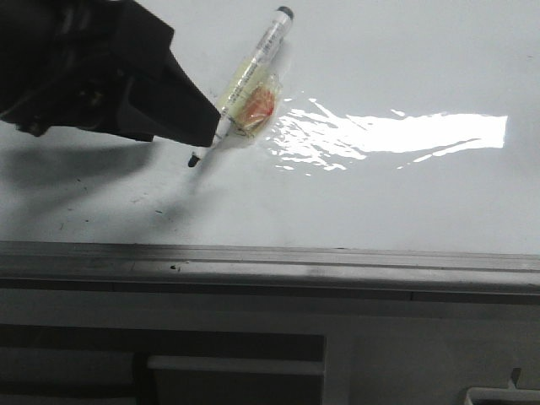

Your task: Write number 5 on whiteboard

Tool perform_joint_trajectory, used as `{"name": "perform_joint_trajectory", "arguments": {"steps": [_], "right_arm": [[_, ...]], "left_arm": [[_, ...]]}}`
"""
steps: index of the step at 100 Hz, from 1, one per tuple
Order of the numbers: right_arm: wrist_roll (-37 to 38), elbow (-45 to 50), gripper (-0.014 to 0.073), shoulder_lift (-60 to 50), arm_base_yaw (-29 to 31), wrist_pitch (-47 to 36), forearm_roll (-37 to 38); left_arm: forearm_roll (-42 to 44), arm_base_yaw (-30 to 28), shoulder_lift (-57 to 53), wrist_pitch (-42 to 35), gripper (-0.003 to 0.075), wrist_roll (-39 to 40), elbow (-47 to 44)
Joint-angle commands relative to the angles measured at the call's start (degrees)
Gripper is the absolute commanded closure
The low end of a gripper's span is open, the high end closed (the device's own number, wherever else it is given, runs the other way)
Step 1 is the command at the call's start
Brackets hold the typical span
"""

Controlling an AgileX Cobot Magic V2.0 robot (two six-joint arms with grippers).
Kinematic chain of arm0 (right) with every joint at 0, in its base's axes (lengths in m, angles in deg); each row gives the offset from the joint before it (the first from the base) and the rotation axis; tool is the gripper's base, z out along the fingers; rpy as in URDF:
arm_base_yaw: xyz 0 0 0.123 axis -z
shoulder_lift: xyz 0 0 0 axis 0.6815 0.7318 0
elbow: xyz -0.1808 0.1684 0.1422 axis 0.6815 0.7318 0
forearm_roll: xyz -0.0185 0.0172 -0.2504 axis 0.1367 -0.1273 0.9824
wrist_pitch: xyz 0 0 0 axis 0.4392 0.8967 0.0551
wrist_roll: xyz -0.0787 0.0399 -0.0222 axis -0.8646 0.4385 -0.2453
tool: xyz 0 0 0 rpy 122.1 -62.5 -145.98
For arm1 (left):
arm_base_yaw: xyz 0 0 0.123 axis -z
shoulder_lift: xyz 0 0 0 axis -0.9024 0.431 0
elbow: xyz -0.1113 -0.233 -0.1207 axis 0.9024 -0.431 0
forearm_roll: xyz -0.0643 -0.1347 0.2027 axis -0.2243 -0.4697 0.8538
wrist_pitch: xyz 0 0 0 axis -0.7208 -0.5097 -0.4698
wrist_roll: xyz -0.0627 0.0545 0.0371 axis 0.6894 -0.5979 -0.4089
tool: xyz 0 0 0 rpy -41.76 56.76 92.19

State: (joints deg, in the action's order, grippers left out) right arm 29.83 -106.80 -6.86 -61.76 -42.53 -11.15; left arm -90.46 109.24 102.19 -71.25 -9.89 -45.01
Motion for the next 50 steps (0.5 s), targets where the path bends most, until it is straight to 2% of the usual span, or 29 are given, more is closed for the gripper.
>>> {"name": "perform_joint_trajectory", "arguments": {"steps": [1, 35, 42, 50], "right_arm": [[-0.5, -2.1, 0.0195, 1.4, -0.1, -3.7, 1.0], [-0.5, -2.1, 0.0195, 4.9, -0.1, -3.9, 1.0], [-0.5, -2.1, 0.0195, 5.6, -0.1, -4.1, 1.0], [-0.5, -2.1, 0.0195, 5.8, -0.1, -4.2, 1.0]], "left_arm": [[-0.8, 0.8, 0.1, -5.9, 0.0334, -0.2, 2.0], [-0.8, 0.9, 4.8, -11.6, 0.0342, -0.2, 2.0], [-0.8, 0.8, 5.5, -12.8, 0.0384, -0.2, 2.0], [-0.8, 0.8, 6.1, -13.7, 0.0493, -0.2, 2.0]]}}
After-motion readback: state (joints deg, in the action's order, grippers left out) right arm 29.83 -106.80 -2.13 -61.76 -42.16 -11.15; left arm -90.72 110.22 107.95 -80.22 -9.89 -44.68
